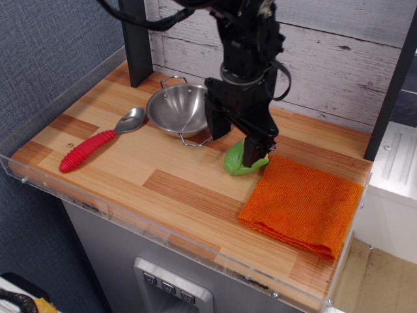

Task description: Place green pepper inside silver bowl.

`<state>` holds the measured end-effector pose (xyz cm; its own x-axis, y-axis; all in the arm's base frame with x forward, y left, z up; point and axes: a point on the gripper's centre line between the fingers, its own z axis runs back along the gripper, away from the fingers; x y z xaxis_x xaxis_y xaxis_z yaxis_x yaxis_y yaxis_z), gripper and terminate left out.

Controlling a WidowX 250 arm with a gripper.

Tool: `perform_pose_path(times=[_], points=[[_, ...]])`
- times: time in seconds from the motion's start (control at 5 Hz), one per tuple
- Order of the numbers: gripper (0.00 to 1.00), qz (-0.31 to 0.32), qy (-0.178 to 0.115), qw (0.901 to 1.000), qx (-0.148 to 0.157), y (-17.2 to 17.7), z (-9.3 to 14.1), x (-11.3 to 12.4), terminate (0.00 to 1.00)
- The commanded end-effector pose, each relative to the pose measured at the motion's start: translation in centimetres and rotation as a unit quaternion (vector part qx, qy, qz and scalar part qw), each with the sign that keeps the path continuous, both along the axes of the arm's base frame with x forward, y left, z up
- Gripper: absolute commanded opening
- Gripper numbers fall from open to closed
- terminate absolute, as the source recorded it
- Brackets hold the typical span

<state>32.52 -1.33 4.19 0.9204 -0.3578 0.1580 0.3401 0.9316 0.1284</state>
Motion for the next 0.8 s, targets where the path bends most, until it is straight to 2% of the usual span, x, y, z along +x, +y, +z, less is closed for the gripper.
perform_pose_path(times=[0.0,0.2,0.4,0.6], points=[[1.0,-0.001,0.009,0.9999,0.009,0.57,-0.59,0.11,0.0],[1.0,-0.001,0.009,0.9999,0.011,0.56,-0.88,0.06,0.0],[0.0,-0.002,0.009,0.9999,0.012,0.67,-1.0,-0.02,0.0],[0.0,0.0,0.002,0.9998,0.018,0.81,-0.83,-0.12,0.0]])
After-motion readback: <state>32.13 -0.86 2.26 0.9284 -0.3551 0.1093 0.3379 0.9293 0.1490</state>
